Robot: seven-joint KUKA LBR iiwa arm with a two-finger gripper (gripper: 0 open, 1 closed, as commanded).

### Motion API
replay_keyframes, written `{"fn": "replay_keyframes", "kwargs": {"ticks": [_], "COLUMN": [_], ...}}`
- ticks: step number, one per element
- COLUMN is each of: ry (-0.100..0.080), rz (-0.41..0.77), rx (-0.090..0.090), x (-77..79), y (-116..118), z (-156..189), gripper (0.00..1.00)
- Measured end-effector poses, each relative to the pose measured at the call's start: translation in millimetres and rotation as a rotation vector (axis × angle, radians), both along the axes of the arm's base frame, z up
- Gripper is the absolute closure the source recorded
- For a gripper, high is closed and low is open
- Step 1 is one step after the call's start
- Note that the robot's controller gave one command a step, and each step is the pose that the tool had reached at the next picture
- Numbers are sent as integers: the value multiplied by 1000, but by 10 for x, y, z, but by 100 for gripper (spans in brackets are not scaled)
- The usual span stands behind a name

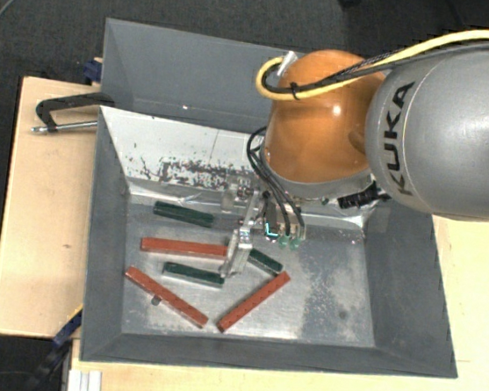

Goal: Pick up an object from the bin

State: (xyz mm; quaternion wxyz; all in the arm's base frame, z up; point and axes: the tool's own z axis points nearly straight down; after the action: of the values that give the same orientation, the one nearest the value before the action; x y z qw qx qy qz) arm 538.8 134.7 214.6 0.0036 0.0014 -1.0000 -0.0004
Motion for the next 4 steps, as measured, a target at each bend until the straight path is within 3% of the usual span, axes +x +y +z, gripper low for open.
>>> {"fn": "replay_keyframes", "kwargs": {"ticks": [1,2,3,4], "ry": [0,-10,-9,-8], "rz": [-51,-151,-274,-487], "rx": [0,2,1,0], "x": [70,-48,-48,-70], "y": [68,148,54,159], "z": [-1483,-1136,-1107,-1434], "gripper": [0,0,0,0]}}
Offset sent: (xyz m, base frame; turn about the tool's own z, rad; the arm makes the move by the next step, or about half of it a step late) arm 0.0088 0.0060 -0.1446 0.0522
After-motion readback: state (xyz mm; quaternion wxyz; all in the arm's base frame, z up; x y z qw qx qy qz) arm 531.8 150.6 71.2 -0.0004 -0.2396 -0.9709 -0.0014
